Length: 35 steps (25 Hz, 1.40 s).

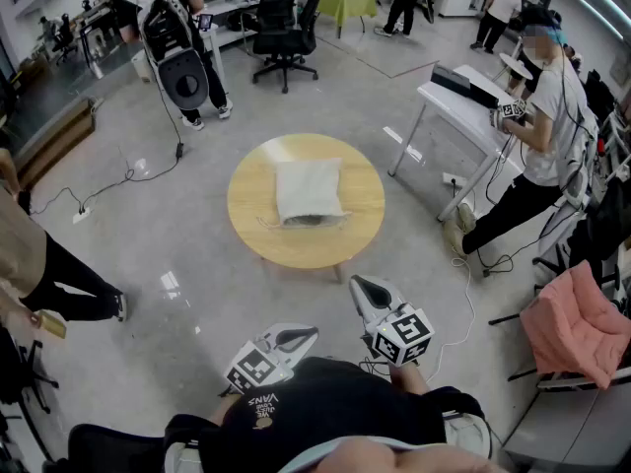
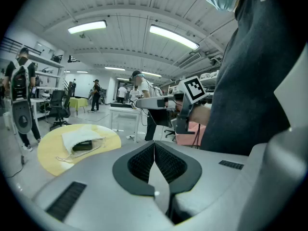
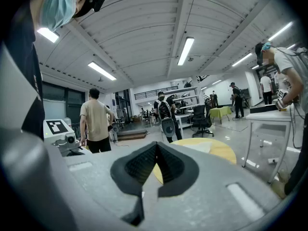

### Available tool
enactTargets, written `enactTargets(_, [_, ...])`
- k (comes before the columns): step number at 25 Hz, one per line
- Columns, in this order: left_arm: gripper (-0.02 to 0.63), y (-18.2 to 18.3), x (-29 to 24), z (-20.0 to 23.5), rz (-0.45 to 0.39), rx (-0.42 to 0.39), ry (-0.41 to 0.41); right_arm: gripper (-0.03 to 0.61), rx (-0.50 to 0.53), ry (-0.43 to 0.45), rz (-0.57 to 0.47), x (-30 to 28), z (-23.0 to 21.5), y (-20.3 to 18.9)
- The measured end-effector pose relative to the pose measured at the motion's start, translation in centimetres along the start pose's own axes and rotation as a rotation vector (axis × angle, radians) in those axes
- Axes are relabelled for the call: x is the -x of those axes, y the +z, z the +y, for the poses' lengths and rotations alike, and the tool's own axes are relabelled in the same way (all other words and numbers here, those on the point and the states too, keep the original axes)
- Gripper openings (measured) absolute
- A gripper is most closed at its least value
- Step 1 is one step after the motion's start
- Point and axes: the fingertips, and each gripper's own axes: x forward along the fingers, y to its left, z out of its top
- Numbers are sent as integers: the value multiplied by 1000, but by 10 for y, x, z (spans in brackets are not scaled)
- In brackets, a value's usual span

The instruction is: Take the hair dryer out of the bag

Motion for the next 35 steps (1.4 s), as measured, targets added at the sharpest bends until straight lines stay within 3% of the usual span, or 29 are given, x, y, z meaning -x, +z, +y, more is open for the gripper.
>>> enactTargets(3, [0, -1, 13, -18, -14, 0, -57, -3, -6, 2, 16, 3, 8, -5])
enactTargets(6, [0, 4, 26, -25, -66, 36, -64, -3, 0, 3, 40, 8, 15, -11])
enactTargets(13, [0, 19, 34, 3, -177, 82, 83, -3, 15, 8, 48, 5, 14, -13])
enactTargets(21, [0, 21, 34, 16, -189, 67, 149, -3, -62, 12, 20, 7, 9, -14])
enactTargets(30, [0, 31, 11, 21, -192, 59, 202, -2, -75, 29, 43, 16, -10, -20])
enactTargets(35, [0, 23, -3, 32, -207, -15, 224, -2, -73, 56, 58, 20, -18, -26])
